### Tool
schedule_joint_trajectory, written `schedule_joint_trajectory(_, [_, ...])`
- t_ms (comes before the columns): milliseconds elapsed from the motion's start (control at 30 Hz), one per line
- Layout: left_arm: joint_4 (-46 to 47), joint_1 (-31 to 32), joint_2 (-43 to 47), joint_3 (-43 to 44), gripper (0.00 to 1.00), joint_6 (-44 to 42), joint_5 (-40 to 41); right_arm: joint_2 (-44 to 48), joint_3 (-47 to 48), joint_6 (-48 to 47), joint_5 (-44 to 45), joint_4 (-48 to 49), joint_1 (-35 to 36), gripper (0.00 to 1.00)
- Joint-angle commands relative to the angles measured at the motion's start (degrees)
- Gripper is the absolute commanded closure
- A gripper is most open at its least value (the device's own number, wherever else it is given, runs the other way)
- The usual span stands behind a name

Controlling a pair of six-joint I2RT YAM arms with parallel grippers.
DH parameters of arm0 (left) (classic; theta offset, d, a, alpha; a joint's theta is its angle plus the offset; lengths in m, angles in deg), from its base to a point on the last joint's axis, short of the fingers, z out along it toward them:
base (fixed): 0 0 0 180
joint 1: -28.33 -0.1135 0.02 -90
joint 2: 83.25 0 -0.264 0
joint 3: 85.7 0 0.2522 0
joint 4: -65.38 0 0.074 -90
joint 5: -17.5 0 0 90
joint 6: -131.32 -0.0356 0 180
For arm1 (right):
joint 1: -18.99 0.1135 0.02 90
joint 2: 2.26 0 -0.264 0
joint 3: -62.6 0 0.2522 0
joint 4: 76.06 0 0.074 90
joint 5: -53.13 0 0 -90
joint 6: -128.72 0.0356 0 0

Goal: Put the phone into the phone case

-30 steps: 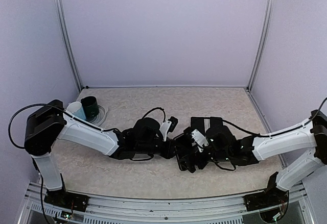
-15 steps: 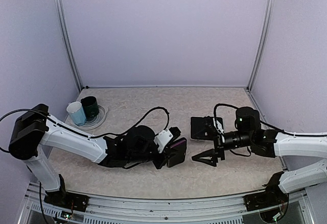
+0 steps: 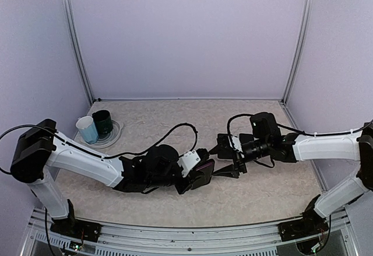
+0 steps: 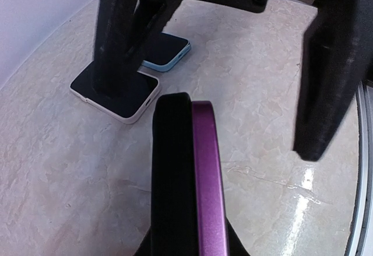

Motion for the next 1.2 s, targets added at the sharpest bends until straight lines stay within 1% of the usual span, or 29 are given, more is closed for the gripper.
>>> schedule_joint_trajectory(0, [-4.7, -0.1, -1.3, 0.5, 0.97, -1.7, 3.0, -4.5, 4.9, -5.2, -7.7, -5.7, -1.6, 0.43])
schedule_joint_trajectory(33, [-4.7, -0.1, -1.4, 0.5, 0.96, -1.5, 3.2, -5.8, 5.9, -5.4, -7.8, -6.9, -1.7, 0.48])
schedule_joint_trajectory(167, [-4.8, -0.1, -1.6, 0.7, 0.97, -1.7, 3.2, -9.2, 9.4, -7.2, -8.2, -12.1, -1.8, 0.55])
schedule_joint_trajectory(300, [-4.7, -0.1, -1.6, 0.8, 0.97, -1.5, 3.1, -10.1, 10.5, -8.0, -8.3, -13.5, -1.8, 0.69])
schedule_joint_trajectory(367, [-4.5, -0.1, -1.6, 0.8, 0.96, -1.4, 3.0, -9.8, 10.7, -8.4, -8.4, -14.2, -1.8, 0.81])
schedule_joint_trajectory(400, [-4.5, -0.1, -1.6, 0.8, 0.96, -1.3, 2.9, -9.5, 10.7, -8.7, -8.3, -14.4, -1.8, 0.93])
schedule_joint_trajectory(433, [-4.5, -0.1, -1.6, 0.8, 0.96, -1.1, 2.7, -9.2, 10.6, -8.9, -7.9, -14.4, -1.7, 1.00])
schedule_joint_trajectory(467, [-4.5, -0.1, -1.5, 0.9, 0.95, -0.9, 2.6, -8.9, 10.4, -9.0, -7.4, -14.1, -1.7, 1.00])
schedule_joint_trajectory(500, [-4.6, -0.1, -1.4, 1.0, 0.91, -0.4, 2.5, -8.6, 10.1, -9.0, -6.7, -13.8, -1.7, 1.00])
schedule_joint_trajectory(600, [-4.3, -0.2, -0.5, 1.1, 0.57, 1.3, 2.9, -8.4, 10.1, -10.0, -6.0, -14.5, -1.7, 1.00])
schedule_joint_trajectory(667, [-3.8, -0.2, 1.0, 0.8, 0.38, 1.7, 3.2, -8.4, 10.4, -10.5, -6.0, -15.6, -1.7, 1.00])
schedule_joint_trajectory(700, [-3.4, -0.2, 1.9, 0.4, 0.33, 1.7, 3.2, -8.3, 10.5, -10.6, -6.0, -15.8, -1.7, 1.00])
schedule_joint_trajectory(733, [-3.0, -0.4, 3.4, 0.0, 0.32, 1.8, 3.3, -8.1, 10.4, -10.6, -6.0, -15.9, -1.7, 1.00])
schedule_joint_trajectory(800, [-1.8, -0.4, 5.4, -1.1, 0.31, 1.6, 3.1, -7.5, 10.3, -10.6, -6.5, -16.2, -1.7, 1.00])
schedule_joint_trajectory(867, [-0.9, -0.3, 7.4, -1.6, 0.34, 1.0, 2.5, -7.1, 10.1, -10.7, -7.3, -16.3, -1.8, 1.00])
schedule_joint_trajectory(900, [-0.8, -0.2, 7.8, -1.6, 0.38, 0.8, 2.4, -6.8, 10.0, -10.8, -7.4, -16.4, -1.7, 1.00])
schedule_joint_trajectory(1000, [-1.3, 0.1, 8.7, -0.8, 0.55, 0.4, 2.1, -6.6, 9.7, -10.9, -7.4, -16.8, -1.7, 1.00])
schedule_joint_trajectory(1033, [-1.5, 0.2, 8.9, -0.5, 0.59, 0.1, 1.6, -6.5, 9.7, -10.9, -7.4, -16.9, -1.7, 1.00])
schedule_joint_trajectory(1067, [-1.7, 0.2, 9.1, -0.3, 0.62, -0.2, 0.7, -6.5, 9.6, -11.0, -7.5, -17.0, -1.7, 1.00])
schedule_joint_trajectory(1167, [-3.6, 0.4, 8.2, 0.9, 0.63, -0.7, 0.1, -6.3, 9.5, -11.1, -7.7, -16.9, -1.8, 1.00])
